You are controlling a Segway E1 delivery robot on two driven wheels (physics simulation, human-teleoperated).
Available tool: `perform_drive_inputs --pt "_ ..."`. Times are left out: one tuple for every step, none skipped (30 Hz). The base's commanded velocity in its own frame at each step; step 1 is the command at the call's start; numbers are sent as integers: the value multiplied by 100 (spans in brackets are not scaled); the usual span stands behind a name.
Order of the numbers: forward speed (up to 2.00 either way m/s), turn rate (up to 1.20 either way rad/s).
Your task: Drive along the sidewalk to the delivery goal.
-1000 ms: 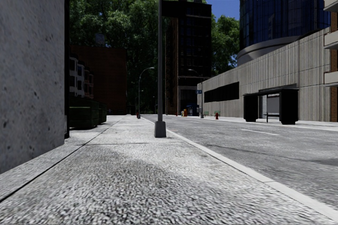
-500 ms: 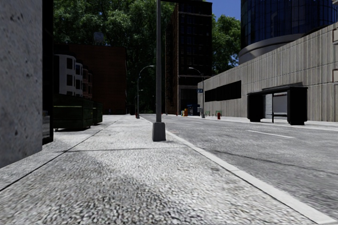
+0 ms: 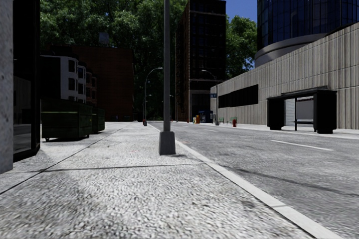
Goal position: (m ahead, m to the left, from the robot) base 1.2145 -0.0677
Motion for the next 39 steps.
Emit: perform_drive_inputs --pt "77 0" --pt "77 0" --pt "74 0" --pt "73 0" --pt "73 0" --pt "73 0" --pt "73 0" --pt "73 0" --pt "73 0" --pt "73 0" --pt "73 0" --pt "73 0" --pt "73 0" --pt "73 0" --pt "73 0" --pt "73 0" --pt "73 0" --pt "73 0" --pt "73 0" --pt "73 0" --pt "73 0" --pt "73 0" --pt "73 0" --pt "73 0" --pt "73 0" --pt "67 0" --pt "43 0" --pt "3 0" --pt "0 0" --pt "0 0" --pt "0 0" --pt "0 0" --pt "0 0" --pt "0 0" --pt "0 0" --pt "0 0" --pt "0 0" --pt "0 0" --pt "0 0"
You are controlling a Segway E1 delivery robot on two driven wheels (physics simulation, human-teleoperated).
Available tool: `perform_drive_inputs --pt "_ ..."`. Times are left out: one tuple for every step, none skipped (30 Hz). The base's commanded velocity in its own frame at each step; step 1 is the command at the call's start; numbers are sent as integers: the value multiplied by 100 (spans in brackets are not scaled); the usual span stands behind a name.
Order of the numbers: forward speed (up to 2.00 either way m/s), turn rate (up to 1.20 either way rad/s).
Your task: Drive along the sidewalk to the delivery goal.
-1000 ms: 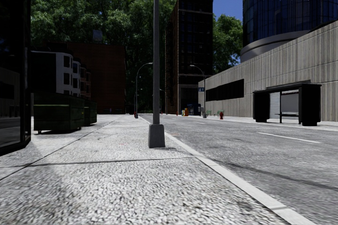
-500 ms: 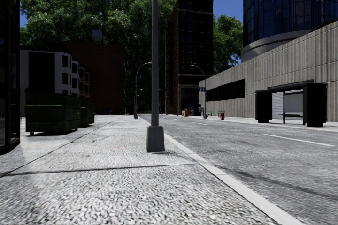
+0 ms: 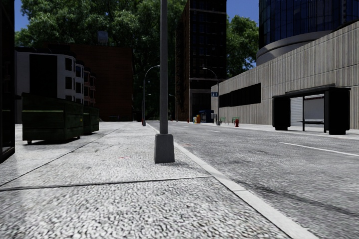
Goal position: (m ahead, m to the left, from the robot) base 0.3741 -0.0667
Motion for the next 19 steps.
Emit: perform_drive_inputs --pt "0 0" --pt "0 0" --pt "0 0" --pt "0 0" --pt "0 0" --pt "0 0" --pt "0 0" --pt "0 0" --pt "0 0" --pt "0 0" --pt "0 0" --pt "0 0" --pt "0 0" --pt "0 0" --pt "0 0" --pt "0 0" --pt "0 0" --pt "0 0" --pt "0 0"
